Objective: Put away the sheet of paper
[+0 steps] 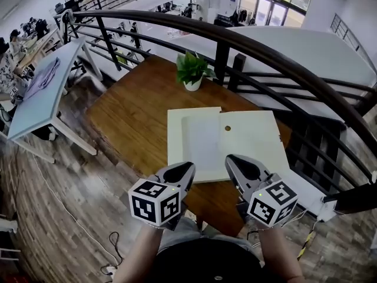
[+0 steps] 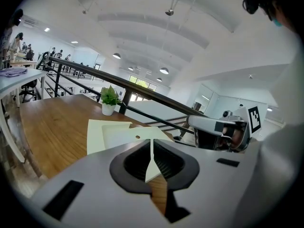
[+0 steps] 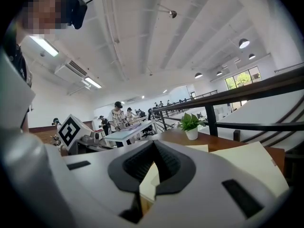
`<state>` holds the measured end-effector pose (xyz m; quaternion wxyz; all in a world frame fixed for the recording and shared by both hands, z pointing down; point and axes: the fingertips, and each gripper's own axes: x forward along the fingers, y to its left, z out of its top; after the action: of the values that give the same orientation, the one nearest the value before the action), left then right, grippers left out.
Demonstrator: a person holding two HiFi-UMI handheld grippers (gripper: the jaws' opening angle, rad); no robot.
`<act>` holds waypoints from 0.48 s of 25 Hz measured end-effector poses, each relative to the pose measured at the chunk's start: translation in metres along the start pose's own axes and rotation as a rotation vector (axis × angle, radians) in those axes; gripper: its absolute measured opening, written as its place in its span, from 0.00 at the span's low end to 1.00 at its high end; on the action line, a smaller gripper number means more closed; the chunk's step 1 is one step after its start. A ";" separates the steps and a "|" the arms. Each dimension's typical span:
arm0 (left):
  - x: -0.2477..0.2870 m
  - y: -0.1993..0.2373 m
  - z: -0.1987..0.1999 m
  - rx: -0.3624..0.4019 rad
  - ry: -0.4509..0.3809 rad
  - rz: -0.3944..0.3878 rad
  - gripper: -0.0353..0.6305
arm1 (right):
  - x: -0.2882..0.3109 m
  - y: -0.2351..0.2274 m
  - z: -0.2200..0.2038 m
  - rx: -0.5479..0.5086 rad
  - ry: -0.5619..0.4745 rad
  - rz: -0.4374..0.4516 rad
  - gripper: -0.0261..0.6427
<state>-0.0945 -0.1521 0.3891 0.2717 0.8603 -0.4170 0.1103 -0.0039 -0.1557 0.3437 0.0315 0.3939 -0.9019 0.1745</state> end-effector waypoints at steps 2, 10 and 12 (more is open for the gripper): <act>0.000 -0.001 0.000 0.003 0.003 -0.005 0.10 | 0.001 0.001 -0.001 0.003 0.004 0.003 0.08; -0.002 -0.006 -0.002 0.005 0.010 -0.012 0.10 | -0.001 0.006 -0.001 0.008 0.007 0.004 0.08; -0.003 -0.007 -0.003 0.005 0.010 -0.013 0.10 | -0.002 0.007 -0.004 0.008 0.013 0.006 0.08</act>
<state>-0.0907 -0.1448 0.3875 0.2722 0.8632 -0.4097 0.1141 -0.0081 -0.1483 0.3448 0.0354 0.3903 -0.9021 0.1809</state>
